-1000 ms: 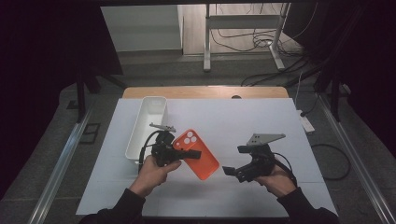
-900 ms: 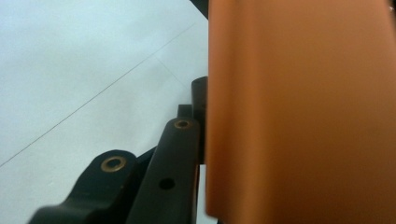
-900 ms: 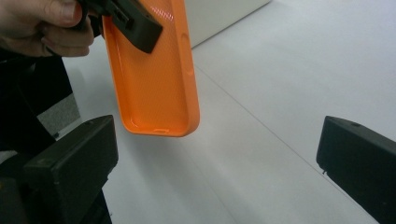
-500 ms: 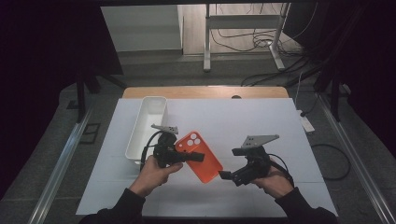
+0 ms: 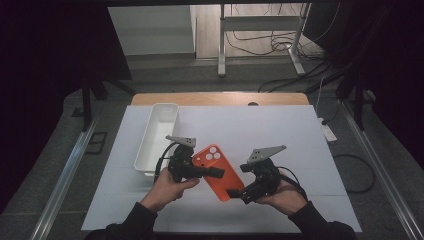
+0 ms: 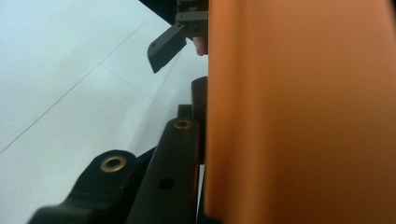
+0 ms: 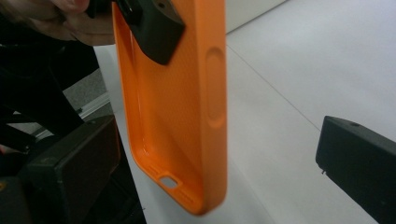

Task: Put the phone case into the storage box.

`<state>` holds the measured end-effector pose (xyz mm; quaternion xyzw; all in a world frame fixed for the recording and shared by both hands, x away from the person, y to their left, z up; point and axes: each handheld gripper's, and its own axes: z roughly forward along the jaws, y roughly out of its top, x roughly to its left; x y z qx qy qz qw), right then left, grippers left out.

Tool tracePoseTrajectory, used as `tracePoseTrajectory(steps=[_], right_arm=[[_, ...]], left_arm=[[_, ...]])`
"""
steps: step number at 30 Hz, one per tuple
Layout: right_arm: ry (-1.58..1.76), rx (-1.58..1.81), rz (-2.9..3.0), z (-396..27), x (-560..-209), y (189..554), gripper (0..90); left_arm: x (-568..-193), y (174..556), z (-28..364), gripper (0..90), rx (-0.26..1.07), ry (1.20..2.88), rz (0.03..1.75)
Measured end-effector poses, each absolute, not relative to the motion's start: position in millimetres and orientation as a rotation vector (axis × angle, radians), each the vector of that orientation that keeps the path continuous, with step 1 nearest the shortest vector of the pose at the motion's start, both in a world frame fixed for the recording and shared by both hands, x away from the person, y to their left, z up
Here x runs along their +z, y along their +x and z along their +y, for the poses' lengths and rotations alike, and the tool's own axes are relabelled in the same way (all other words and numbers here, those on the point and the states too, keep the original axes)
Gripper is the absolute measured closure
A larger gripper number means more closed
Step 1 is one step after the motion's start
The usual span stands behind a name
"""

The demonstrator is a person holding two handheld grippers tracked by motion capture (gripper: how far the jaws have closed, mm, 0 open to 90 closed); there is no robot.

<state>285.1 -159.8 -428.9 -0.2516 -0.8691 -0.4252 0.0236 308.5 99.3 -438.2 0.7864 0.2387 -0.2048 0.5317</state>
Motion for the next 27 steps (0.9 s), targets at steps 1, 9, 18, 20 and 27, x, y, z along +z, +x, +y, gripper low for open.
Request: tracePoseTrajectory(steps=[1,9,18,20,27], right_arm=[[-0.773,-1.314,-2.688,-158.9,-428.8,284.8,0.0],[-0.723,-1.282,-2.686,-155.6,-429.8,284.4,22.2],[-0.646,-1.263,-2.613,-155.0,-430.1,284.7,57.6],[-0.628,-1.256,-2.573,-155.4,-430.4,285.4,66.3],[-0.569,-1.265,-2.514,-158.6,-432.0,289.6,83.7]], left_arm=[[-438.1,308.3,98.9,86.3,-0.491,1.875,0.567],[-437.3,306.7,95.5,86.2,-0.5,1.877,0.537],[-436.9,305.7,92.8,86.1,-0.503,1.887,0.514],[-436.9,305.3,92.4,85.9,-0.502,1.891,0.514],[-435.3,304.2,91.0,79.6,-0.516,1.887,0.497]])
